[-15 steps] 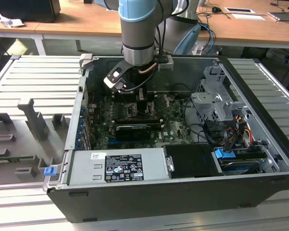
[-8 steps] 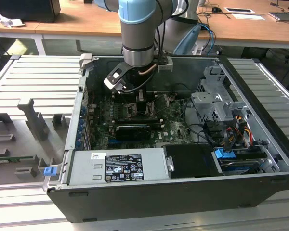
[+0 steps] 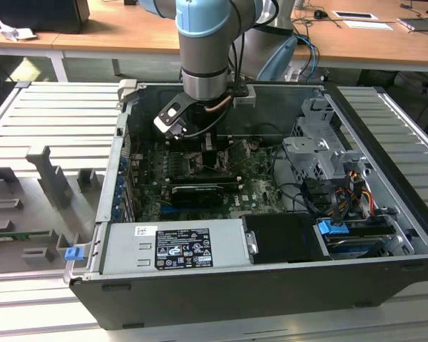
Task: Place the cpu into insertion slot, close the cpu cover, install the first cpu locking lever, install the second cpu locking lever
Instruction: 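Place the cpu into insertion slot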
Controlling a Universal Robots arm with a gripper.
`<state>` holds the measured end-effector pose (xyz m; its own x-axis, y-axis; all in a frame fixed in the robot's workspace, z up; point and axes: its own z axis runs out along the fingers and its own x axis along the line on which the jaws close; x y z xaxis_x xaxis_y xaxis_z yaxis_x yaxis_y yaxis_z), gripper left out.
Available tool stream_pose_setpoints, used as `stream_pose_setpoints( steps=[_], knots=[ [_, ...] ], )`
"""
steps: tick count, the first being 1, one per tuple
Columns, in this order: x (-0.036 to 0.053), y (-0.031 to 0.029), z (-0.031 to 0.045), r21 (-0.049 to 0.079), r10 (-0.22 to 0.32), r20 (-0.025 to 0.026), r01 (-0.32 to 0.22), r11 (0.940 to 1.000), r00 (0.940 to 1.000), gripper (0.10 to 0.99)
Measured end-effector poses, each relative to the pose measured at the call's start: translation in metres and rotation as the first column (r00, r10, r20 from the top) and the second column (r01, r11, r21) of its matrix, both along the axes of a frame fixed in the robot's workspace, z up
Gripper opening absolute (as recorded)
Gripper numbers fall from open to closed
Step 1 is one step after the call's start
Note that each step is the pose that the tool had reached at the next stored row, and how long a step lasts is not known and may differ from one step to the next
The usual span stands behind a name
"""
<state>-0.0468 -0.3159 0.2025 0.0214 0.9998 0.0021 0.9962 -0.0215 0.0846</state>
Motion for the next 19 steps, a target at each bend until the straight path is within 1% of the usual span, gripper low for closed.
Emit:
stream_pose_setpoints(
  steps=[5,6,8,12,16,17,18,19],
  knots=[
    [0.0,0.0,-0.0001,0.0,0.0,0.0,0.0,1.0,1.0,0.537],
    [0.0,0.0,-0.0001,0.0,0.0,0.0,0.0,1.0,1.0,0.6],
    [0.0,0.0,0.0004,0.0,0.0,0.0001,0.0,1.0,1.0,0.6],
    [0.0,0.0,0.0066,0.0,0.0,0.0,0.0,1.0,1.0,0.6],
    [0.0,0.0,0.011,0.0,0.0,0.0,0.0,1.0,1.0,0.588],
    [0.0,0.0001,0.0119,0.0,0.0,0.0001,0.0,1.0,1.0,0.396],
    [0.0,0.0,0.0124,0.0,0.0,0.0001,0.0,1.0,1.0,0.337],
    [0.0,0.0,0.0129,0.0,0.0,0.0001,0.0,1.0,1.0,0.216]
  ],
)
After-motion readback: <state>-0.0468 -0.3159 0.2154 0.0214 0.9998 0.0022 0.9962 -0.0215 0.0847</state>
